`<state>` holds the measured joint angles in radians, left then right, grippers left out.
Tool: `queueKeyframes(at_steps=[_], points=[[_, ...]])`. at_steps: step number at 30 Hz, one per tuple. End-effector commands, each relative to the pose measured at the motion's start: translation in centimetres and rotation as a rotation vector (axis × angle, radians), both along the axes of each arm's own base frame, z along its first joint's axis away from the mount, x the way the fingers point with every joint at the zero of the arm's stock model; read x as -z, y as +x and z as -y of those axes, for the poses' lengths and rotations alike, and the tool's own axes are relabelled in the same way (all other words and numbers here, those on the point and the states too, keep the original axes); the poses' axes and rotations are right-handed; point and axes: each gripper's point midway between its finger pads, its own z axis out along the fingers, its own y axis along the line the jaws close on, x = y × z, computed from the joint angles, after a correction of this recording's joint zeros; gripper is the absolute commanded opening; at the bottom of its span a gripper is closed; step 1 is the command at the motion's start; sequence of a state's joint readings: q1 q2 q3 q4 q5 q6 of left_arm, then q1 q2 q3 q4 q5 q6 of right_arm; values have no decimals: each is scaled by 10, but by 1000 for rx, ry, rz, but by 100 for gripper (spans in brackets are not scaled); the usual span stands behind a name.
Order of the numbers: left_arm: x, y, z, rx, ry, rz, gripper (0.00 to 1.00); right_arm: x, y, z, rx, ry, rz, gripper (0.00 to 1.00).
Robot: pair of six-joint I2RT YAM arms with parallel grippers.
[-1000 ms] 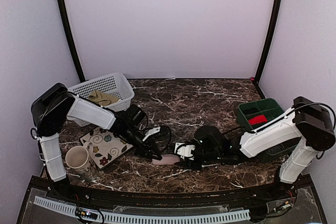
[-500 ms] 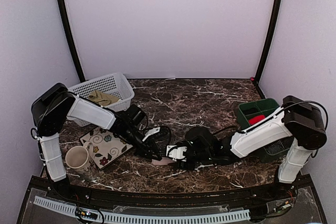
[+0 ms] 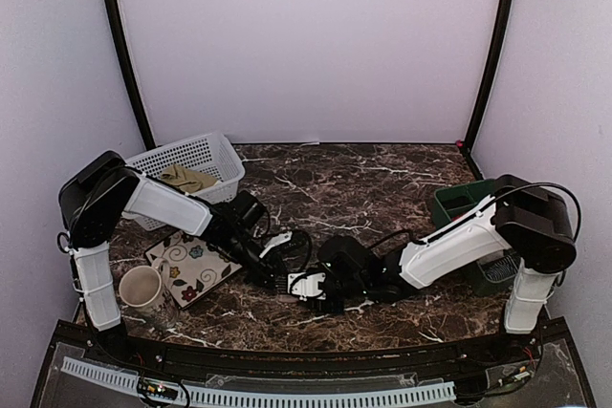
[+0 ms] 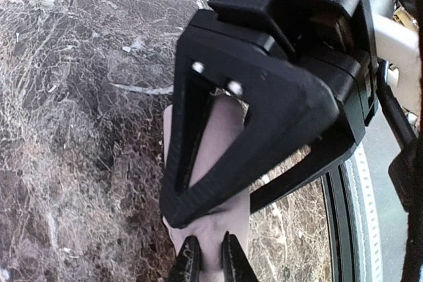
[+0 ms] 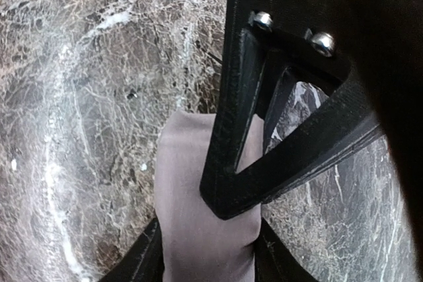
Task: Roll the underwear
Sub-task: Pass from the left arm to the right
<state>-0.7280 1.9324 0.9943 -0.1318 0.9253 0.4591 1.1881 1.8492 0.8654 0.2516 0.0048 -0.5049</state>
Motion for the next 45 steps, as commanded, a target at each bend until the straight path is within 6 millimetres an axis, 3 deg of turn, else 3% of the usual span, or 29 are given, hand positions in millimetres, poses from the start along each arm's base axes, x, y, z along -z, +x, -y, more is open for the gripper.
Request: queueKeyframes(at_steps=[1, 6, 12, 13, 15, 16, 21, 26, 28, 30, 35, 37, 40, 41, 43, 45], points=[[25, -14, -16, -10, 123, -76, 6, 18, -4, 5, -4, -97, 0, 39], [25, -13, -17, -14, 128, -73, 8, 37, -13, 18, 5, -185, -43, 26], [23, -10, -17, -18, 135, -58, 10, 48, -24, 34, 17, -258, -116, 18], [22, -10, -18, -18, 136, -57, 10, 51, -26, 38, 22, -280, -132, 21], [22, -10, -18, -17, 135, -56, 11, 53, -28, 43, 39, -304, -158, 39], [21, -10, -17, -16, 132, -56, 11, 53, -29, 44, 44, -312, -161, 43], [22, -11, -17, -15, 132, -56, 11, 55, -26, 49, 58, -369, -155, 44], [21, -9, -17, -15, 131, -51, 11, 59, -27, 49, 58, -411, -177, 27], [21, -9, -17, -16, 133, -47, 13, 61, -28, 49, 61, -421, -190, 11], [21, -7, -17, -27, 138, -37, 21, 60, -29, 50, 72, -425, -200, 0], [8, 13, -18, -115, 120, 5, 48, 38, -28, 47, 90, -355, -195, 0], [-1, 29, -22, -178, 110, 38, 57, 25, -27, 45, 97, -313, -187, 0], [-18, 58, -29, -285, 100, 126, 79, 10, -28, 45, 106, -271, -183, 0], [-25, 67, -31, -319, 92, 155, 90, 6, -28, 45, 110, -255, -183, 0], [-41, 85, -34, -382, 76, 226, 98, -7, -26, 44, 134, -213, -179, 0], [-57, 102, -36, -444, 66, 308, 99, -21, -22, 43, 176, -168, -176, 0]])
